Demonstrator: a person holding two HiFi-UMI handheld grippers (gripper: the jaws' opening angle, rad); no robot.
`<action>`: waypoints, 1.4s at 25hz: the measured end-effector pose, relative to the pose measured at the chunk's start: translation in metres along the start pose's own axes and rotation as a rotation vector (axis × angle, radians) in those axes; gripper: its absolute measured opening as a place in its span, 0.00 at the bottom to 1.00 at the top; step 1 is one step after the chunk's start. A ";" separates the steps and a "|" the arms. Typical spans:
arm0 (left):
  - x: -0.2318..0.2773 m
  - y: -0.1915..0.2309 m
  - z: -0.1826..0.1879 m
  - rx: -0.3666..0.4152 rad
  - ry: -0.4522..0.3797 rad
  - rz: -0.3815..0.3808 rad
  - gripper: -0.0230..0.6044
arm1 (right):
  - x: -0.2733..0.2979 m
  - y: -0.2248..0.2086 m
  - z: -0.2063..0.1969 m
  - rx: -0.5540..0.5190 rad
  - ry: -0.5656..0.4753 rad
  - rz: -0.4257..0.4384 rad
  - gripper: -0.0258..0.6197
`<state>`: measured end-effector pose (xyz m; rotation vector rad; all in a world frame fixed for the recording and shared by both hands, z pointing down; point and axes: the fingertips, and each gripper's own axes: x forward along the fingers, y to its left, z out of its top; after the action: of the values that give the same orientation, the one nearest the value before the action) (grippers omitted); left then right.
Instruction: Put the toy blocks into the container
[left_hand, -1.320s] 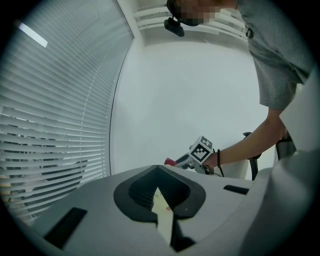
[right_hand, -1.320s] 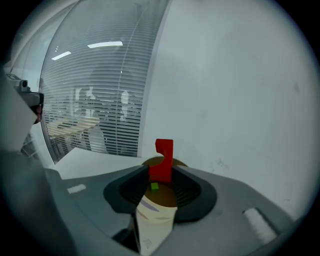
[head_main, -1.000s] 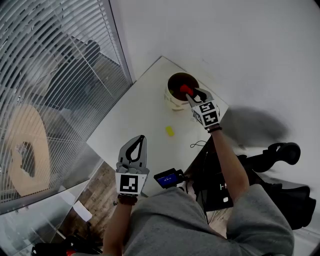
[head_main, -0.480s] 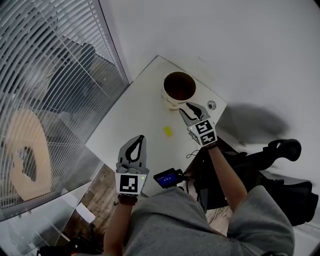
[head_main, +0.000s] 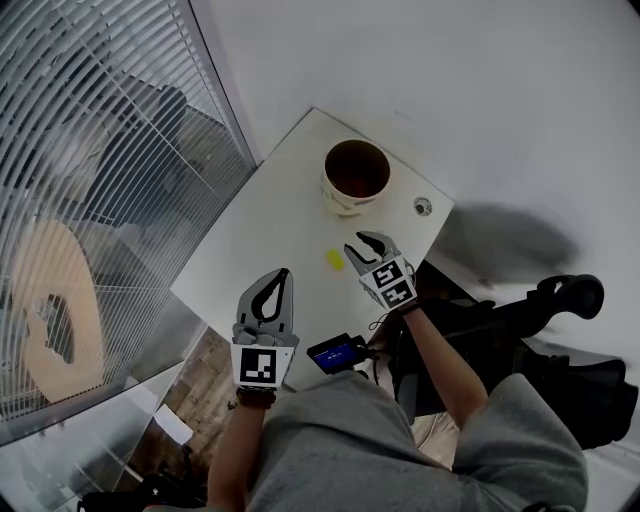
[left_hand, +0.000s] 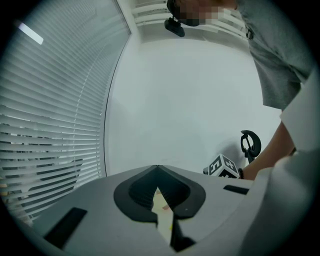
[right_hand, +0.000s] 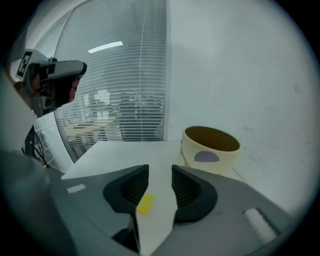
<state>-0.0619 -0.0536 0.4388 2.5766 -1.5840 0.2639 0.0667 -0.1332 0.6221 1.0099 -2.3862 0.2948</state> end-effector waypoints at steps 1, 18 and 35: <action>0.000 0.001 -0.001 0.003 0.001 0.001 0.05 | 0.003 0.002 -0.004 0.005 0.006 0.002 0.28; -0.004 -0.005 -0.004 0.000 0.004 -0.003 0.05 | 0.036 0.033 -0.083 0.051 0.177 0.039 0.28; -0.012 0.003 -0.009 0.001 0.022 0.026 0.05 | 0.075 0.051 -0.138 0.087 0.331 0.039 0.30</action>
<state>-0.0707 -0.0427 0.4453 2.5466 -1.6119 0.2945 0.0395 -0.0890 0.7788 0.8761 -2.1095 0.5404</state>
